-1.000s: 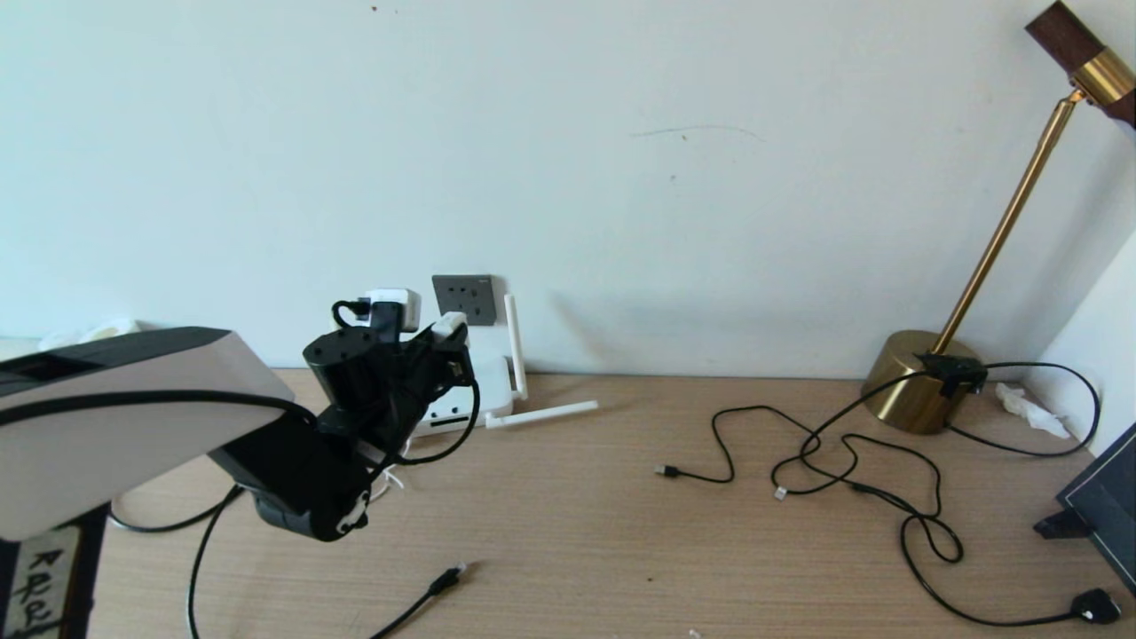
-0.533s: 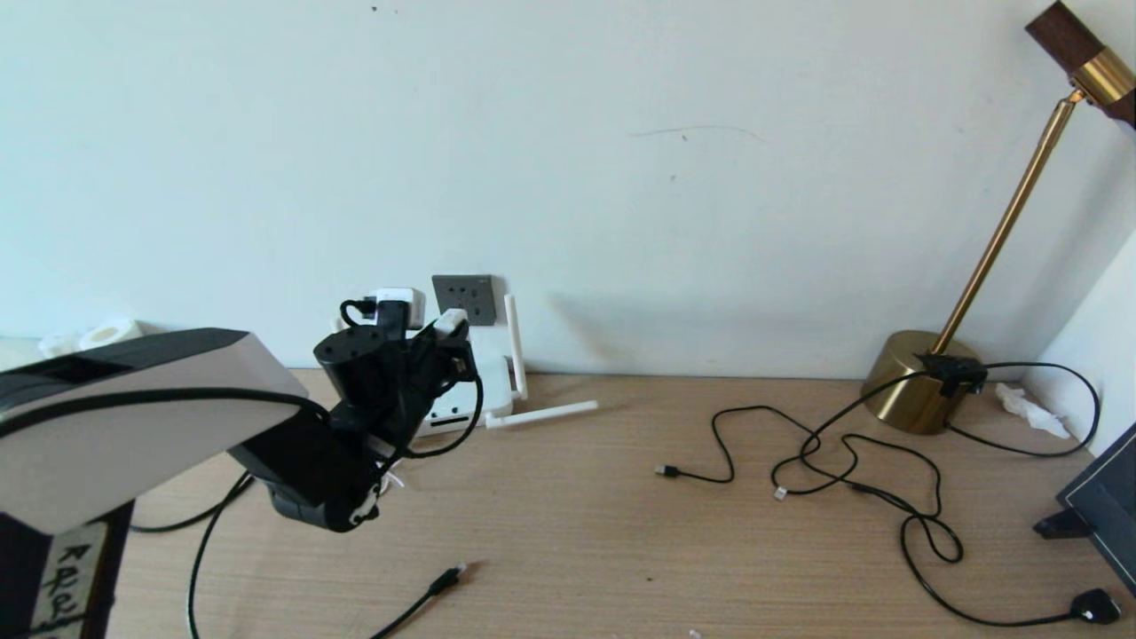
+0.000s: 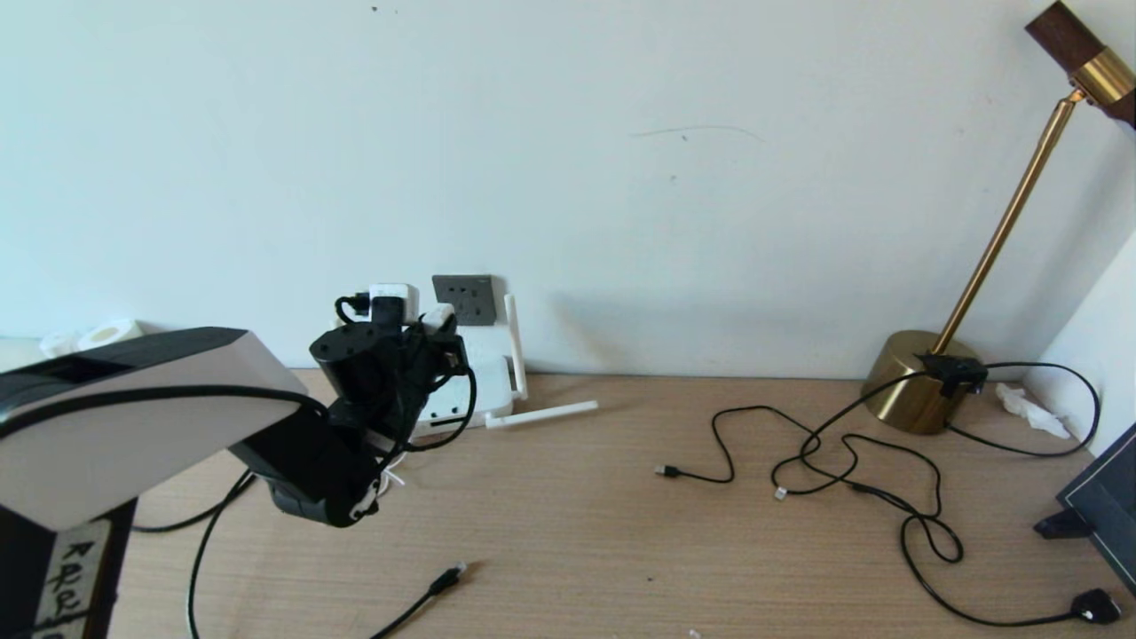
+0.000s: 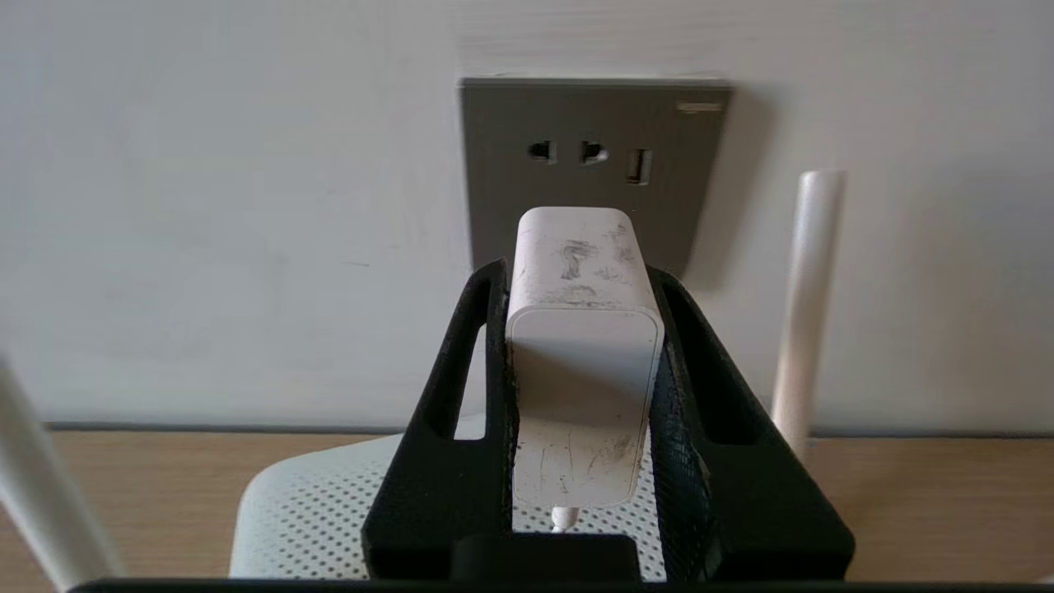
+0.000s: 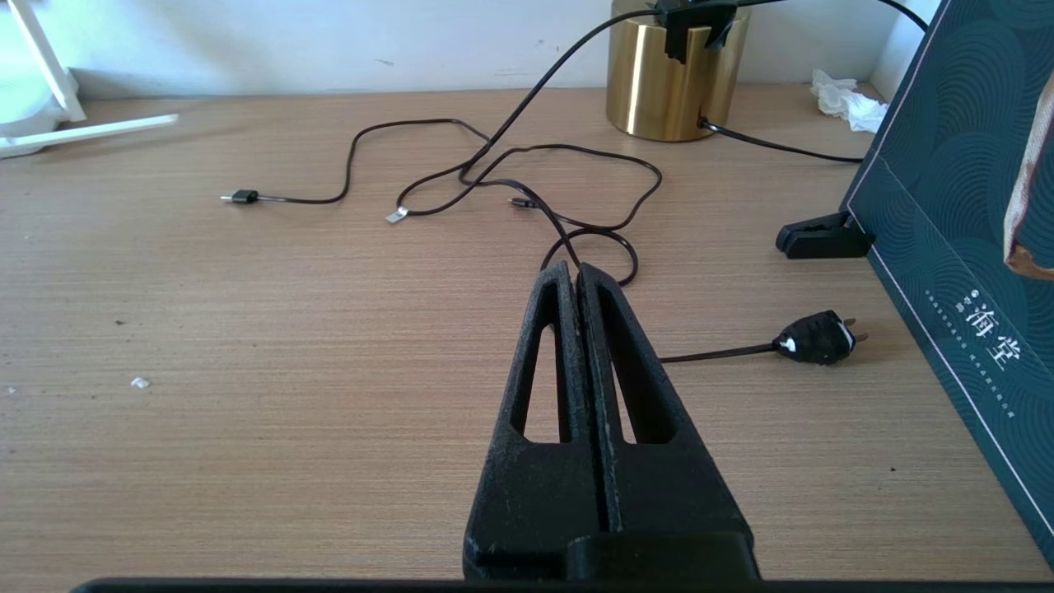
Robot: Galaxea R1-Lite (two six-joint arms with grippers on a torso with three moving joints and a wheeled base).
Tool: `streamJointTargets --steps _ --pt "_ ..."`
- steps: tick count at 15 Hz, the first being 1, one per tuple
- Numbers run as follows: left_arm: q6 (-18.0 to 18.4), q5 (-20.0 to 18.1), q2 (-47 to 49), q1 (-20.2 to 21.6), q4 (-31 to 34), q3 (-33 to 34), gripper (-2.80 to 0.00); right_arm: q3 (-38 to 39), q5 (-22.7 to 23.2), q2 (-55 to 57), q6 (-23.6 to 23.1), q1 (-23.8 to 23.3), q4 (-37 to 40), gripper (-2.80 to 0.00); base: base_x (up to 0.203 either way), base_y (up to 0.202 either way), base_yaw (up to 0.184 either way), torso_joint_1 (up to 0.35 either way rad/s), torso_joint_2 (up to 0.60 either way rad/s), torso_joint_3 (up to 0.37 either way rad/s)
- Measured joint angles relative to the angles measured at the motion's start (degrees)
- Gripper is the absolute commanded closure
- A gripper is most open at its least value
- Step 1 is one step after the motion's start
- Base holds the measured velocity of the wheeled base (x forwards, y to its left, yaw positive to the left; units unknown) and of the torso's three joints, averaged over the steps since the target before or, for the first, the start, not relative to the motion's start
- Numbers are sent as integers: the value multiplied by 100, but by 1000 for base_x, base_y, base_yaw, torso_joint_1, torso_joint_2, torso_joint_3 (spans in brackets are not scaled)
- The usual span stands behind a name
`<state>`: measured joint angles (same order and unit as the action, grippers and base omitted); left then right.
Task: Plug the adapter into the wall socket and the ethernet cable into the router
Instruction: Align plug and socket
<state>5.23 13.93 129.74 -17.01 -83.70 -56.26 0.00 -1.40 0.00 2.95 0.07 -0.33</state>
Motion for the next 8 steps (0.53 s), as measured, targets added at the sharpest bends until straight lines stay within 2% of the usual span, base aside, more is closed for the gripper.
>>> streamJointTargets --steps 5,8 --pt "-44 56 69 4 -27 -57 0 0 2 0 2 0 2 0 0 0 0 0 0 0" --pt "-60 53 187 4 -338 -61 0 0 0 0 2 0 2 0 0 0 0 0 0 0"
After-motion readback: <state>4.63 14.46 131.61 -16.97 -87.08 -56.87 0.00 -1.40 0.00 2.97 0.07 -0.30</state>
